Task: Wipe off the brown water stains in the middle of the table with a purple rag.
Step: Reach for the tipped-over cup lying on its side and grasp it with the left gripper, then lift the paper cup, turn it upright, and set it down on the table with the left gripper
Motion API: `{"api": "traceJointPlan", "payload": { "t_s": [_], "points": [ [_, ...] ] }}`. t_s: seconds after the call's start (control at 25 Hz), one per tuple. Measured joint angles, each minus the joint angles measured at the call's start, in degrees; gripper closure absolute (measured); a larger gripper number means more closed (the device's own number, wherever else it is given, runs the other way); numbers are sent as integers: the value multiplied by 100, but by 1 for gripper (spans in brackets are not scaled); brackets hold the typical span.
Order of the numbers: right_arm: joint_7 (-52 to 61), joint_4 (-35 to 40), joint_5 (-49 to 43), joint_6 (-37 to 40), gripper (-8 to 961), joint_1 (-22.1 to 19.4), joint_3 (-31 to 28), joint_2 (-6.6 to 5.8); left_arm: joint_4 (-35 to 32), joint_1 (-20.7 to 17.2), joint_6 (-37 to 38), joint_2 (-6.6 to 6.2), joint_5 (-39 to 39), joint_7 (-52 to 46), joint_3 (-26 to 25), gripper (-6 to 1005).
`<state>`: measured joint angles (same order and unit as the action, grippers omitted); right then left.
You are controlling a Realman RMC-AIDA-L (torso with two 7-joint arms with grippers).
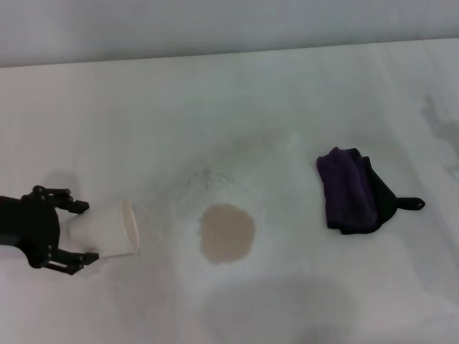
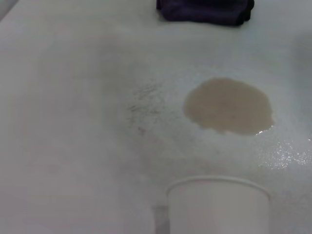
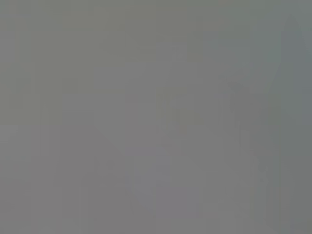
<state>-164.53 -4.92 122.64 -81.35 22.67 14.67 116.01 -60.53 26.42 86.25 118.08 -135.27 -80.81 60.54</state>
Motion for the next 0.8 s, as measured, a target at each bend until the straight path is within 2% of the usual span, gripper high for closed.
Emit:
{"api": "traceJointPlan", "payload": {
  "t_s": [0.52, 0.8],
  "points": [
    [-5, 0, -22, 22, 97, -20, 28, -6, 504, 38, -465, 66, 150, 440, -8, 123],
    [-9, 0, -30, 30, 97, -17, 61, -9, 595, 2, -522, 66, 565, 733, -36, 128]
  ]
}}
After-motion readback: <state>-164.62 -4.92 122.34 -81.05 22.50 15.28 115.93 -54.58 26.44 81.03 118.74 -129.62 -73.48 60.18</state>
